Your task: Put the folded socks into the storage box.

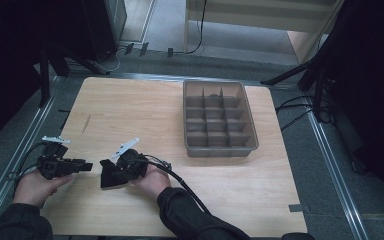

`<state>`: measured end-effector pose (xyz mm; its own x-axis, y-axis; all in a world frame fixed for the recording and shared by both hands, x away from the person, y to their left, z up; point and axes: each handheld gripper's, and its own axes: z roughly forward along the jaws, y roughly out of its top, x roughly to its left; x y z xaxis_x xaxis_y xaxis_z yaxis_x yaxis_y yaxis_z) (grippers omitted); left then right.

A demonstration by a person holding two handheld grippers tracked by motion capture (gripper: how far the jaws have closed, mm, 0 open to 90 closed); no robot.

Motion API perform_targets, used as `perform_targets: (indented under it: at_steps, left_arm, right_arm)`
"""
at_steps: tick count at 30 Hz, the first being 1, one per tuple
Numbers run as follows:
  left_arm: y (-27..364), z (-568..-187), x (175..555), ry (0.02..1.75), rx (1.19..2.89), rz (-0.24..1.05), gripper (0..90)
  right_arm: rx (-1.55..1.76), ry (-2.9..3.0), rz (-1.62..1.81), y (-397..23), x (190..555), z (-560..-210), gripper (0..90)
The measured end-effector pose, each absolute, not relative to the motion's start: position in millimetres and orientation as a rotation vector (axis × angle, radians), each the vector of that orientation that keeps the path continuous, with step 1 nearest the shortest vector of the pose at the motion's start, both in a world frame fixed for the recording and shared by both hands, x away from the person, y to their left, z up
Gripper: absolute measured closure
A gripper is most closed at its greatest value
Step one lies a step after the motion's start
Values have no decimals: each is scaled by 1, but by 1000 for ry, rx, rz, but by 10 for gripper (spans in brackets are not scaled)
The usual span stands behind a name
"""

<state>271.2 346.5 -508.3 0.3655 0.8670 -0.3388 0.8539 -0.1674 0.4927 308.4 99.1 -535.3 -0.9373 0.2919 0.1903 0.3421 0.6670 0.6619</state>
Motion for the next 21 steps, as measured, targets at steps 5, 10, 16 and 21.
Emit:
perform_targets:
  at_steps: [5,10,16,21]
  left_arm:
    - [346,-508,271,1484,2014,22,540]
    - [347,-507,270,1480,2008,24,541]
    - [348,-507,270,1481,2009,29,543]
    - [345,-508,270,1474,2017,24,542]
  right_arm:
    - [-527,-2817,-1167,95,309,-527,720]
    - [-533,-2820,-1194,90,311,-518,719]
    - [-551,-2824,-1183,81,315,-512,719]
    - [-571,-2824,-1196,72,320,-506,718]
